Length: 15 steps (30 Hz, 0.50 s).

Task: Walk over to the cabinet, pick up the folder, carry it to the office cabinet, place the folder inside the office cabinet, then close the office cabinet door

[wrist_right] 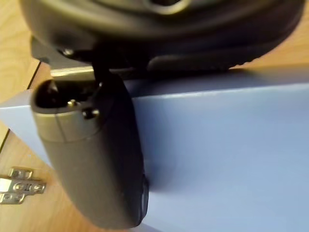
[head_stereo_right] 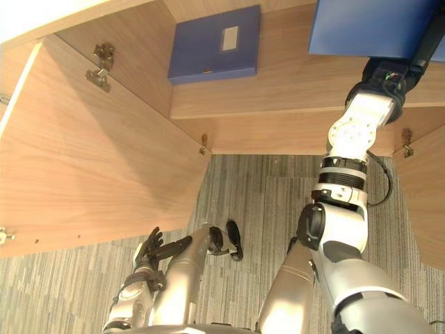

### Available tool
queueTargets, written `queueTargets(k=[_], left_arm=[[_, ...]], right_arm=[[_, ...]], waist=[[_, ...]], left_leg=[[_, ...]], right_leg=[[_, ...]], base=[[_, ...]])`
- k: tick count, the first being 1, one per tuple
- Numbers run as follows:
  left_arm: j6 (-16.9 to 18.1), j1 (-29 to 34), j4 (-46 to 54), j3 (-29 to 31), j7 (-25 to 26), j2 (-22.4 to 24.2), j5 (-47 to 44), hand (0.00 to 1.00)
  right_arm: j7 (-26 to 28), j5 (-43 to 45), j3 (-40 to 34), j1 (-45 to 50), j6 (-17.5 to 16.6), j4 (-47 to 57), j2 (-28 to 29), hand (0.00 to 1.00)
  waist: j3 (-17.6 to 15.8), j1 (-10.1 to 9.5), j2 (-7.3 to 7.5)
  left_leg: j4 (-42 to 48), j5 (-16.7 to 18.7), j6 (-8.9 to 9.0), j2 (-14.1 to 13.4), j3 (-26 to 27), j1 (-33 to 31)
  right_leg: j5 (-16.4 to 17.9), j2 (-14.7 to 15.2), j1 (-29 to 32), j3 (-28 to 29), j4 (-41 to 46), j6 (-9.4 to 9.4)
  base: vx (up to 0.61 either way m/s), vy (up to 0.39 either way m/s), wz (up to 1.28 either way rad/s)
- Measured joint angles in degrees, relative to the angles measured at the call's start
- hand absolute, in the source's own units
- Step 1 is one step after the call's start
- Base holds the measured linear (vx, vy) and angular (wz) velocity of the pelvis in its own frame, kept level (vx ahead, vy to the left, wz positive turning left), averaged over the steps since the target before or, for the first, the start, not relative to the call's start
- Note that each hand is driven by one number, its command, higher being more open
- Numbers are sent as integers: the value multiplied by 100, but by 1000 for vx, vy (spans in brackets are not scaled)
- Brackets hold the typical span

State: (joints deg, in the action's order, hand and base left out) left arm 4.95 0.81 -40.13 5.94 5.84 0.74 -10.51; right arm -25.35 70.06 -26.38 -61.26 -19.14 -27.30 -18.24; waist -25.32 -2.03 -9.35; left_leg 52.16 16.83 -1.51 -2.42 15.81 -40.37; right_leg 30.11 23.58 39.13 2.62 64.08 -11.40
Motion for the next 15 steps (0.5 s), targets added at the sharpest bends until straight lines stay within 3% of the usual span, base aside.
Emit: queueTargets(k=[12, 13, 15], left_arm=[[1, 2, 77, -4, 107, 93, -358, 100], [1, 1, 101, -3, 109, 93, -357, 100], [3, 0, 134, -2, 110, 107, -353, 100]], right_arm=[[-273, 217, -195, -218, 33, -617, -32, 0], [-308, 217, -234, -291, 64, -651, -54, 100], [-357, 218, -283, -407, 119, -762, -175, 100]], waist=[[-11, -64, -1], [-15, -66, -6], [-24, -78, -12]], left_leg=[[-99, -55, -77, 293, -154, -180], [-87, -62, -90, 331, -172, -230], [-73, -73, -109, 404, -184, -291]], right_leg=[[64, 324, 4, -244, 22, -121], [71, 363, 31, -259, 35, -134], [84, 438, 74, -264, 78, -158]], base=[[31, 32, 16], [31, 26, 21], [33, 23, 21]])
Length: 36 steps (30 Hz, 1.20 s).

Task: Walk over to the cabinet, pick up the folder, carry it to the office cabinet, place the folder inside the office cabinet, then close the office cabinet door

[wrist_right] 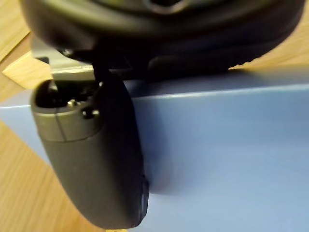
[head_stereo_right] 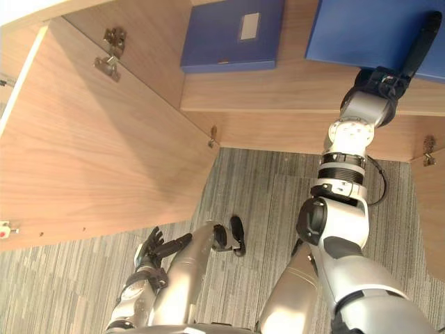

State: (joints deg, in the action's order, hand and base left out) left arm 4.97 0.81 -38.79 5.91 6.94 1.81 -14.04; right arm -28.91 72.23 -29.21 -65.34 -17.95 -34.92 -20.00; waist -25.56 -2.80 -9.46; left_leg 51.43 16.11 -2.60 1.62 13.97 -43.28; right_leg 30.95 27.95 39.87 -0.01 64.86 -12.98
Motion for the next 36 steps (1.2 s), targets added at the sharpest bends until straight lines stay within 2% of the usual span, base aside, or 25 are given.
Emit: queueTargets(k=[3, 10, 16, 24, 27, 29, 36], left_arm=[[7, 0, 40, 9, 6, 34, -116, 100], [-57, -1, -356, 422, 41, -61, -330, 100], [-200, 1, -744, 430, 67, -212, -396, 100], [-199, 36, -767, 401, 55, -274, -573, 100], [-197, 67, -766, 401, 33, -292, -573, 100], [-182, 122, -762, 399, 4, -299, -570, 100], [-182, 313, -769, 396, -135, -379, -557, 100]], right_arm=[[-35, -2, 5, -211, 167, -209, -277, 100], [-22, -24, 141, -473, 458, -562, -693, 100], [112, -150, 166, -495, 585, -770, -712, 100], [248, -645, 241, -480, 1056, -1091, -712, 100], [422, -1485, 434, -316, 1515, -1386, -718, 100], [615, -2311, 610, -216, 1973, -1631, -738, 100], [1319, -4146, 900, 161, 2772, -2064, -1140, 100]], waist=[[-60, -13, -82], [-153, -34, -84], [-184, -33, -39], [-201, -32, 4], [-194, -28, 34], [-185, -27, 43], [-29, -20, 171]], left_leg=[[102, 1, -4, 32, -25, -119], [367, 11, -21, 25, -52, -328], [489, 17, -20, 19, -66, -395], [432, -13, -62, 15, -41, -371], [261, -38, -97, -3, -12, -190], [-27, -95, -123, -38, 51, 52], [-1000, -422, -157, 24, 139, 654]], right_leg=[[26, 36, 33, -8, 64, -48], [92, 81, 217, 19, 414, -108], [213, 95, 226, 31, 512, -74], [189, 79, 179, 31, 386, -70], [101, 48, -6, -26, 161, -22], [-58, -4, -225, -103, -177, 19], [-523, -64, -849, -404, -1212, 43]], base=[[32, 15, 17], [21, -5, 8], [-6, 2, 2], [8, 28, -1], [64, 17, -10], [72, 20, -19], [96, 24, -7]])
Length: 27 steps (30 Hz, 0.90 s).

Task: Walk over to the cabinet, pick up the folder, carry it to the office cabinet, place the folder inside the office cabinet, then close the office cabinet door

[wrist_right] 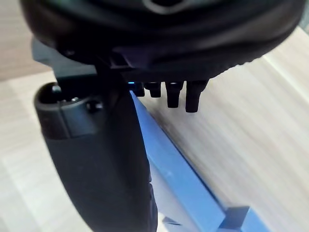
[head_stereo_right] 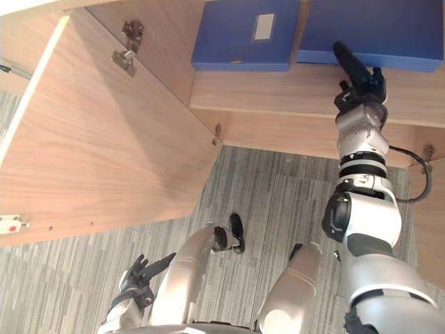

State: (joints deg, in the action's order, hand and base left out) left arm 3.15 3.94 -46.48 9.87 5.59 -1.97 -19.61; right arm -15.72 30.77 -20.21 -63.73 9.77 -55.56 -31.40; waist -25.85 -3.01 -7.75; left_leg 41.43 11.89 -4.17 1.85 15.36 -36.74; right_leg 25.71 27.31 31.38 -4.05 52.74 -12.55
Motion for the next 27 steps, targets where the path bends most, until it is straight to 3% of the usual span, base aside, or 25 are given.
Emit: queueTargets(k=[4, 12, 17, 20, 23, 25, 27], left_arm=[[-1, 101, 1, 2, -119, -23, 13, 100], [-52, 399, -66, -67, -461, -87, 227, 100], [-73, 480, -114, -236, -614, -166, 234, 100], [-73, 568, -152, -348, -768, -265, 348, 100], [-85, 599, -202, -531, -918, -452, 465, 100], [-93, 601, -241, -527, -981, -513, 537, 100], [-107, 586, -295, -503, -1002, -564, 706, 100]], right_arm=[[446, -929, 3, 254, 286, -79, -242, 100], [1206, -1629, -1, 834, 334, -140, -709, 100], [2014, -3500, 692, 1385, 156, -123, -920, 100], [2405, -4567, 1436, 1996, -142, 82, -794, 100], [2495, -4649, 1746, 2475, -365, 197, -522, 100], [2601, -4651, 1938, 2743, -363, 172, -295, 100], [2827, -4669, 2258, 3137, -343, 62, 73, 100]], waist=[[43, 8, 25], [144, 47, 45], [248, 58, 71], [394, 52, 132], [545, 75, 235], [592, 67, 283], [641, 81, 322]], left_leg=[[-377, -144, 7, 62, 11, 283], [-976, -375, 74, 95, 67, 681], [-1511, -593, 143, 61, 76, 1069], [-1935, -790, 249, -7, 38, 1342], [-2433, -1049, 374, -88, -7, 1567], [-2584, -1118, 425, -156, -16, 1687], [-2745, -1225, 586, -220, -26, 1793]], right_leg=[[-147, 1, -276, -102, -335, -7], [-362, -64, -580, -184, -808, 23], [-599, -202, -960, -306, -1325, 54], [-799, -379, -1252, -451, -1801, 123], [-993, -572, -1465, -571, -2223, 213], [-1069, -677, -1586, -625, -2392, 242], [-1157, -767, -1687, -686, -2554, 274]], base=[[78, 16, 0], [50, 8, -6], [72, 11, -9], [88, -8, -9], [70, -51, -6], [51, -80, -9], [31, -87, -5]])
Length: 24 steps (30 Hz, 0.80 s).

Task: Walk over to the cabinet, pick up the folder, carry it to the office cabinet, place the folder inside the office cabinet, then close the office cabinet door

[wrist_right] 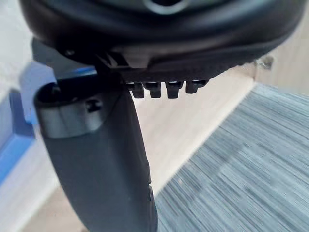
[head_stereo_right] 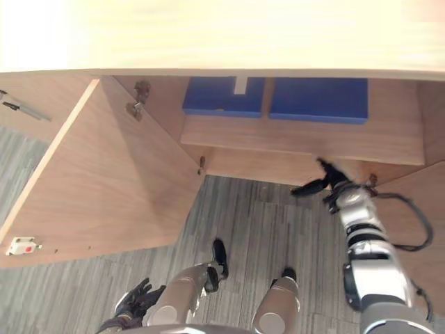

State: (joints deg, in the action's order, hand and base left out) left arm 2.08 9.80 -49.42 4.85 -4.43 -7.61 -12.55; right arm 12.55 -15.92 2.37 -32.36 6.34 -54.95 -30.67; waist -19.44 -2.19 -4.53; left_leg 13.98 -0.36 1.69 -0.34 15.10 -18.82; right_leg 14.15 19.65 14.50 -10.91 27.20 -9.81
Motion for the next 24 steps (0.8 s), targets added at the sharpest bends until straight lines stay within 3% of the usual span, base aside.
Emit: queueTargets(k=[4, 7, 9, 11, 14, 17, 21, 22, 24], left_arm=[[-15, -31, -125, 140, 7, 10, 203, 100], [-13, -169, -351, 398, 78, 34, 441, 100], [-26, -273, -521, 533, 194, 11, 684, 100], [-48, -237, -735, 701, 331, -100, 1090, 100], [-146, -193, -1079, 775, 442, -267, 1627, 100], [-257, -197, -1316, 781, 511, -407, 2046, 100], [-355, -296, -1336, 1019, 684, -374, 2019, 100], [-346, -356, -1324, 1030, 706, -347, 1955, 100], [-302, -575, -1188, 1316, 767, -118, 1793, 100]], right_arm=[[62, 7, 130, 546, 18, 9, 578, 100], [-136, 265, 94, 1035, 11, 326, 861, 100], [-332, 583, -128, 1500, -54, 729, 1100, 100], [-548, 1324, -520, 2163, -176, 1042, 1667, 100], [-679, 1904, -861, 2988, -306, 1166, 2268, 100], [-919, 2317, -1337, 3665, -333, 1166, 2837, 100], [-1434, 2751, -2009, 4378, -341, 1193, 3263, 100], [-1507, 2758, -2080, 4453, -342, 1211, 3296, 100], [-1703, 2759, -2141, 4677, -370, 1402, 3413, 100]], waist=[[20, 23, -2], [129, 3, 110], [229, 22, 177], [600, 39, 448], [986, 116, 712], [1195, 308, 828], [1259, 450, 898], [1257, 444, 896], [1272, 555, 847]], left_leg=[[95, 12, 42, -175, -21, 75], [308, 116, 178, -244, -266, 82], [286, 203, 125, -308, -295, 208], [-19, 267, 56, -361, 2, 475], [-612, 204, 102, -338, 389, 1031], [-1048, 167, 161, -332, 733, 1469], [-1145, 189, 204, -521, 1535, 1913], [-1126, 210, 238, -588, 1672, 1973], [-873, 280, 240, -980, 2165, 2134]], right_leg=[[-212, -201, -123, 36, -179, 14], [-366, -359, -180, 201, -357, 44], [-511, -453, -286, 285, -605, 52], [-667, -590, -375, 571, -1038, 123], [-973, -729, -593, 1017, -1622, 324], [-1212, -931, -683, 1533, -2038, 602], [-1623, -1220, -657, 2164, -2217, 547], [-1712, -1291, -626, 2134, -2187, 520], [-1932, -1516, -475, 1397, -1991, 752]], base=[[0, -53, -21], [-36, -10, -33], [-57, 37, -44], [-79, 70, -78], [-17, 69, -95], [16, 59, -111], [31, 4, -119], [25, -96, -130], [8, -148, -123]])
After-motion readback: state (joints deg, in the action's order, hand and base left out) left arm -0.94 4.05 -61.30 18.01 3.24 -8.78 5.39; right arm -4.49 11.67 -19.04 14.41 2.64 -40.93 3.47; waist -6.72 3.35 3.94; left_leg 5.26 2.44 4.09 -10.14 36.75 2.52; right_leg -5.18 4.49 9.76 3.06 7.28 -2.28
